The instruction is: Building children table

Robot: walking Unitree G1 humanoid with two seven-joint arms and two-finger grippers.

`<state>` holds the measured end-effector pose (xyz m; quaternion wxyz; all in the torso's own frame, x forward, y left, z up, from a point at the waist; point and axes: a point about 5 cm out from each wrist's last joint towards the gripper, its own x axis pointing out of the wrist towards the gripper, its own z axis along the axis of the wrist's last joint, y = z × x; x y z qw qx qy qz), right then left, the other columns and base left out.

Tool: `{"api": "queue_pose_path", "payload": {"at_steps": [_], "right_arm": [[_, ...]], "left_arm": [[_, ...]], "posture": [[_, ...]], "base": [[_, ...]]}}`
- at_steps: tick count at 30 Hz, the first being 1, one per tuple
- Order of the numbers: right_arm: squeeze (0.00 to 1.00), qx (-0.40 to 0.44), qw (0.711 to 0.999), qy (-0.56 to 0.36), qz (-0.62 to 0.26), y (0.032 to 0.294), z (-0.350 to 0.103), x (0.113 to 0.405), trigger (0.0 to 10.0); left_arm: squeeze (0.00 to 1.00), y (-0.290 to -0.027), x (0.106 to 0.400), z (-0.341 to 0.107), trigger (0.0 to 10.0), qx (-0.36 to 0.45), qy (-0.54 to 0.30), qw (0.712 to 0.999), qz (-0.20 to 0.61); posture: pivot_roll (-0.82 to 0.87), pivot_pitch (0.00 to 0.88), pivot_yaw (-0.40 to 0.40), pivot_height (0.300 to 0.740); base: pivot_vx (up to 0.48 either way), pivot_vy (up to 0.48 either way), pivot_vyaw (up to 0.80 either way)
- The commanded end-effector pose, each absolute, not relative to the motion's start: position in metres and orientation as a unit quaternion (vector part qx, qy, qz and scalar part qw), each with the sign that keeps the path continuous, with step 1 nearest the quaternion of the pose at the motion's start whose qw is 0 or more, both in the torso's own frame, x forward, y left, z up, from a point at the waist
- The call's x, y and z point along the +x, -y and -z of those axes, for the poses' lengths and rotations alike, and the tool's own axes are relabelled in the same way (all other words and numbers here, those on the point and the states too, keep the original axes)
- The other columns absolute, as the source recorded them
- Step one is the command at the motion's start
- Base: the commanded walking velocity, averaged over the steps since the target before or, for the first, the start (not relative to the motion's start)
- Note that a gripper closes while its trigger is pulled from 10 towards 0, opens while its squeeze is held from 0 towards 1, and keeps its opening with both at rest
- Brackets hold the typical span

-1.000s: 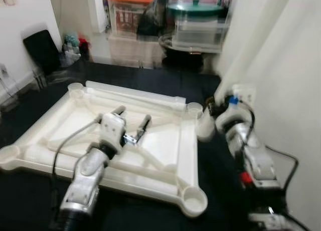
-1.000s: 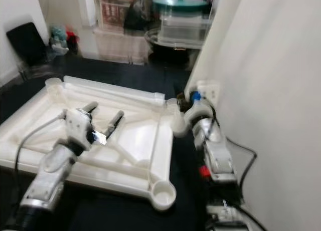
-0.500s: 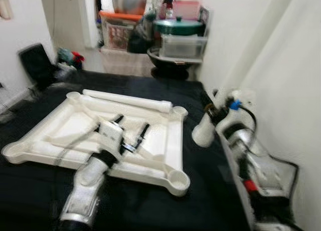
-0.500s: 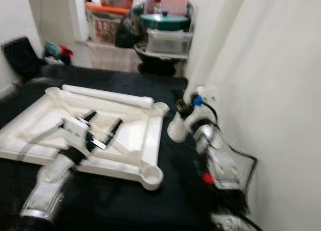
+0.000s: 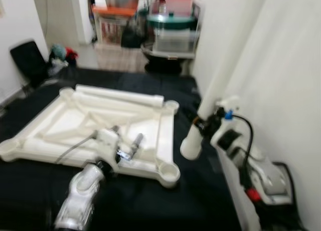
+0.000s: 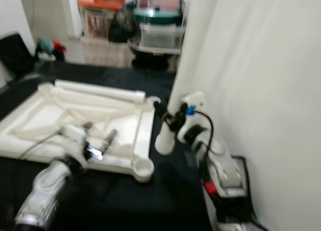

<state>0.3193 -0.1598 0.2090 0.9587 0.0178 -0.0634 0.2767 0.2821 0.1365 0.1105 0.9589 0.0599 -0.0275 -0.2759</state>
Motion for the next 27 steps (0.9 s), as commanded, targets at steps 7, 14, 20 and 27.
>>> {"api": "queue_pose_path", "payload": {"at_steps": [7, 14, 20, 27], "right_arm": [[0.00, 0.015, 0.945, 0.075, -0.319, 0.151, -0.225, 0.321, 10.0], [0.00, 0.027, 0.930, 0.095, -0.355, 0.138, -0.240, 0.321, 10.0], [0.00, 0.034, 0.900, 0.071, -0.428, 0.130, -0.233, 0.303, 10.0], [0.00, 0.032, 0.892, 0.049, -0.449, 0.122, -0.218, 0.296, 10.0]], "left_arm": [[0.00, -0.129, 0.252, -0.103, 10.0, 0.049, -0.007, 0.922, 0.385], [0.00, -0.125, 0.237, -0.095, 10.0, 0.048, -0.038, 0.901, 0.430], [0.00, -0.130, 0.240, -0.088, 10.0, 0.072, -0.066, 0.904, 0.417], [0.00, -0.133, 0.249, -0.088, 10.0, 0.087, -0.074, 0.912, 0.394]], "posture": [[0.06, 0.000, -0.098, 0.740], [0.07, 0.000, -0.103, 0.740], [0.06, 0.000, -0.099, 0.740], [0.06, 0.000, -0.093, 0.740]], "base": [[0.000, 0.000, 0.00], [0.000, 0.000, 0.00], [0.000, 0.000, 0.00], [0.000, 0.000, 0.00]]}}
